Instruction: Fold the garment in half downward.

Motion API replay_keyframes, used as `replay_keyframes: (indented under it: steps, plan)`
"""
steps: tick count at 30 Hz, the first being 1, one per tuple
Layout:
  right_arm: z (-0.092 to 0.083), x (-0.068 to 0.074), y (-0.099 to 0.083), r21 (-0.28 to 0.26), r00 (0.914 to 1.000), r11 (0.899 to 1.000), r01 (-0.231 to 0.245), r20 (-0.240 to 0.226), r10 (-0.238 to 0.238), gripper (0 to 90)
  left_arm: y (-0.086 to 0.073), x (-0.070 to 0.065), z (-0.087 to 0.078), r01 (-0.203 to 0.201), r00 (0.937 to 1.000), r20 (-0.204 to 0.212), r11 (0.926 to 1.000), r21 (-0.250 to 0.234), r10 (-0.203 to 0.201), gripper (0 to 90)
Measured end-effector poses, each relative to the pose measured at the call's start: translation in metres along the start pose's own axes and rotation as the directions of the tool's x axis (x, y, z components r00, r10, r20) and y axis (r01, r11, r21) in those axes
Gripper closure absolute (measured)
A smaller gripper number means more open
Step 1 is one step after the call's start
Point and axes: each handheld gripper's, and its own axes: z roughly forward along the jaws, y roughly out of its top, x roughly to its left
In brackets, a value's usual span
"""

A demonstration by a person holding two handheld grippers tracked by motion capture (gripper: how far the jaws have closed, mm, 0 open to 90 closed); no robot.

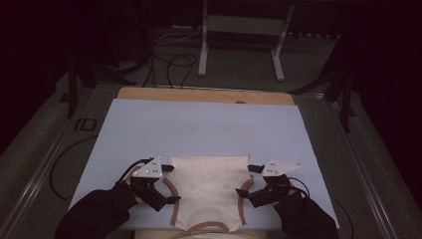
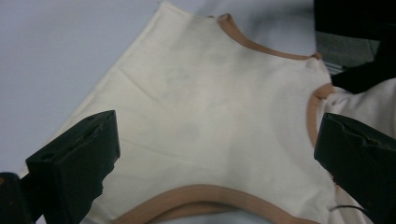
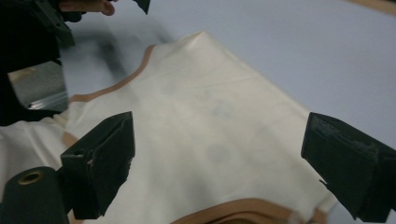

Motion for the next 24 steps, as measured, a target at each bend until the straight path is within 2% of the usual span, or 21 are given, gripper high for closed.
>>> replay_keyframes:
  steps: [4, 7, 14, 20, 21, 24]
  plan:
    - [0.001, -0.008, 0.005, -0.003, 0.9996, 1.000, 0.027, 0.009, -0.027, 12.9, 0.002, 0.009, 0.001, 0.009, 0.9999, -0.011, 0.9999, 0.008, -0.009, 1.3]
    - [0.004, -0.015, 0.008, 0.001, 0.9996, 1.000, 0.028, 0.003, -0.028, 13.1, 0.003, 0.017, 0.003, 0.019, 0.9996, -0.023, 0.9998, 0.011, -0.018, 1.3]
    - [0.013, -0.030, 0.011, 0.027, 0.9999, 1.000, 0.004, 0.013, -0.004, 13.0, 0.007, 0.028, 0.007, 0.030, 0.9981, -0.055, 0.9994, 0.015, -0.029, 1.3]
    - [0.020, -0.042, 0.014, 0.047, 0.9995, 0.999, 0.002, 0.033, -0.004, 12.7, 0.008, 0.042, 0.010, 0.049, 0.9956, -0.081, 0.9986, 0.022, -0.047, 1.3]
    - [0.021, -0.044, 0.015, 0.050, 0.9994, 0.999, 0.001, 0.035, -0.003, 12.8, 0.008, 0.045, 0.011, 0.048, 0.9944, -0.095, 0.9985, 0.025, -0.045, 1.3]
    - [0.025, -0.052, 0.017, 0.051, 0.9990, 0.999, -0.002, 0.044, 0.000, 12.8, 0.009, 0.052, 0.014, 0.056, 0.9935, -0.100, 0.9982, 0.019, -0.054, 1.3]
